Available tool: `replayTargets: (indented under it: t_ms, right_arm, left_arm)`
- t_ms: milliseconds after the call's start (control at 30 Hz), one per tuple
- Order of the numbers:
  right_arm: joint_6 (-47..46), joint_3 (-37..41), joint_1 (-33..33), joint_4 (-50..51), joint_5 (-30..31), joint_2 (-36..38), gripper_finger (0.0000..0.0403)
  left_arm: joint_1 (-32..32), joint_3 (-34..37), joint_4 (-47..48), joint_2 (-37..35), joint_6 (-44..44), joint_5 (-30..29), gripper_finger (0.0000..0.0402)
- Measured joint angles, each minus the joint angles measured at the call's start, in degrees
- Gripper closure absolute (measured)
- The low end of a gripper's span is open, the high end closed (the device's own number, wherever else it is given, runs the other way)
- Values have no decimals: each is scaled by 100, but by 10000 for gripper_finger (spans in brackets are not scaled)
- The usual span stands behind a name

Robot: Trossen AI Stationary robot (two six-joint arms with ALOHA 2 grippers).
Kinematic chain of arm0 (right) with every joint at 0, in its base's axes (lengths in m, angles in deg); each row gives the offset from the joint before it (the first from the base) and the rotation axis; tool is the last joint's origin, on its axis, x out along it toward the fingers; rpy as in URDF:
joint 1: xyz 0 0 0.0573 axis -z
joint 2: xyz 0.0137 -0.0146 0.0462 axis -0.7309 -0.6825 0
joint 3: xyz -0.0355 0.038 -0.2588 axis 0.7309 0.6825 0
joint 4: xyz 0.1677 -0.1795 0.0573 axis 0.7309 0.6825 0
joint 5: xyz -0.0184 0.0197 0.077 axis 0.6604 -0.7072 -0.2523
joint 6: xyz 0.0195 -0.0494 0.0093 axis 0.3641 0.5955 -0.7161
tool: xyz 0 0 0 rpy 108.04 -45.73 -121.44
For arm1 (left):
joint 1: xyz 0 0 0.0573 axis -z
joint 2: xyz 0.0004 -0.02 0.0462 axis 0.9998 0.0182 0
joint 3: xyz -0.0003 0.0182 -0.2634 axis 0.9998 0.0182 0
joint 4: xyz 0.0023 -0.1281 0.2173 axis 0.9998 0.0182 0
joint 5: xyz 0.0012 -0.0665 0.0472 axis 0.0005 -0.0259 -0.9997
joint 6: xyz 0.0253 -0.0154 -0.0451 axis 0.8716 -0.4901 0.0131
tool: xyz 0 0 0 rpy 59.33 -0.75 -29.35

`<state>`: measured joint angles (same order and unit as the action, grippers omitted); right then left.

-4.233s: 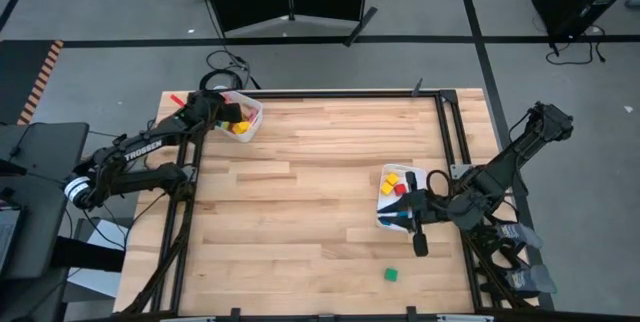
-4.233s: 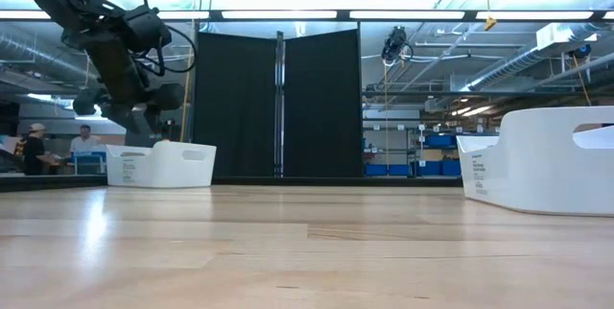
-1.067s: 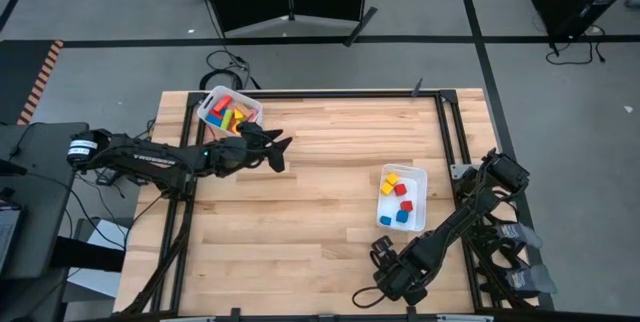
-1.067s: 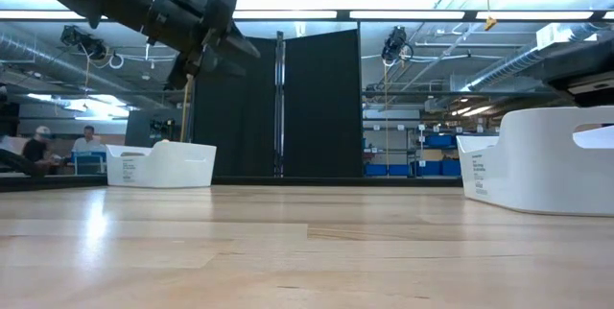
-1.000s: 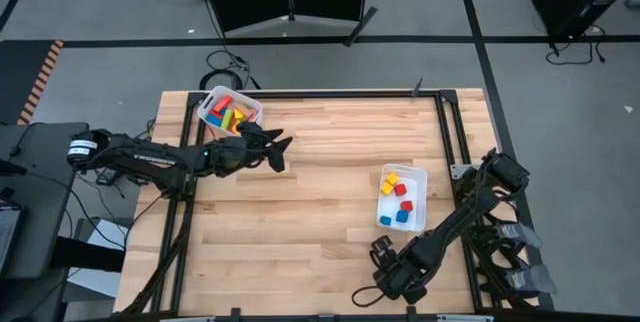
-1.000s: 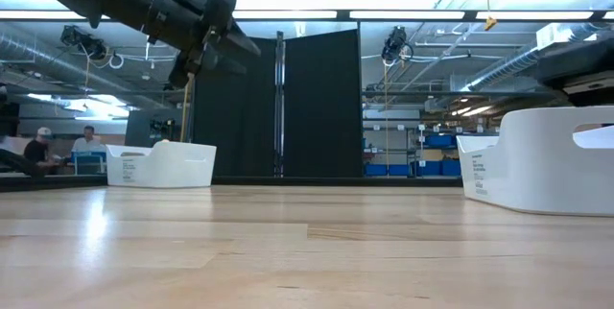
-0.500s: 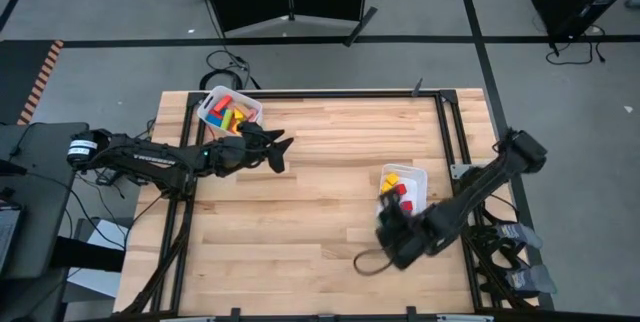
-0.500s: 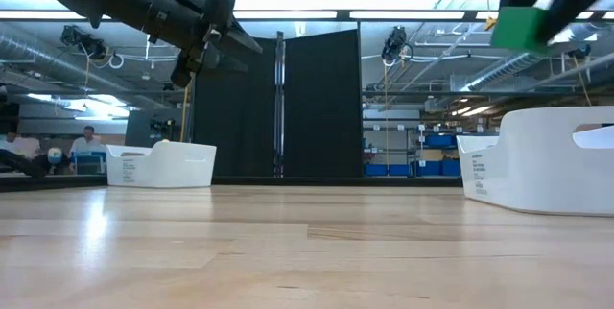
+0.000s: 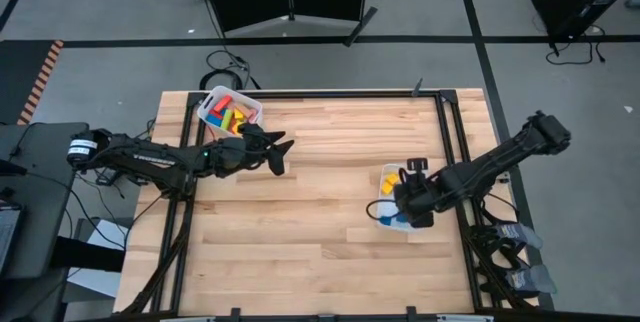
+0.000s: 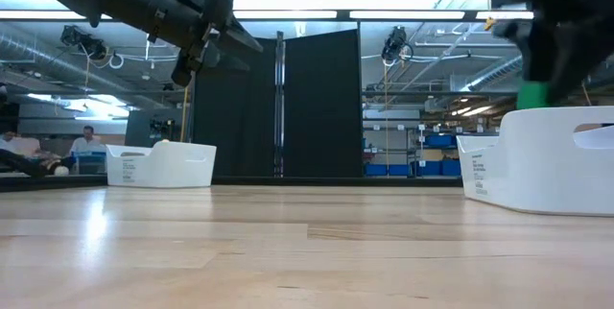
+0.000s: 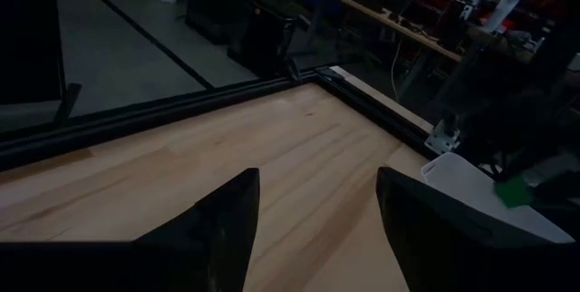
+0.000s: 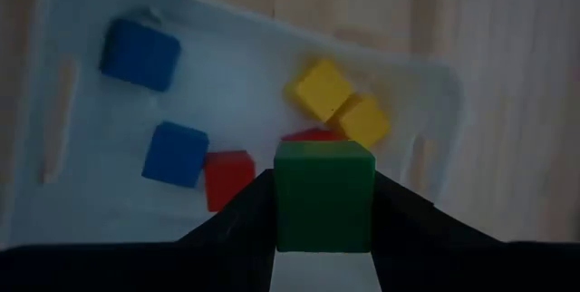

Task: Sort blocks by size
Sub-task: Put the green cube block into the bottom white bin, then return to Home Position

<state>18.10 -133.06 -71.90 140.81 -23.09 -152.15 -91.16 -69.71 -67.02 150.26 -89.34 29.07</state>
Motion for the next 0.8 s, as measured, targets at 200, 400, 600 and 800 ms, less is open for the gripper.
replayTargets:
  t_ms: [200, 400, 600, 800]
  right_arm:
    - [-464, 520, 115, -236, -37, 68, 141]
    - [-368, 505, 109, -906, 10, 268, 60]
    - [53, 506, 104, -2063, 27, 968, 117]
    - [931, 993, 132, -3872, 24, 1746, 273]
  left_arm:
    - [14, 0, 7, 0, 2, 0, 172]
    - [17, 0, 2, 0, 2, 1, 172]
    - [274, 4, -363, -78, 549, 40, 172]
    - [564, 2, -432, -469, 1249, 60, 201]
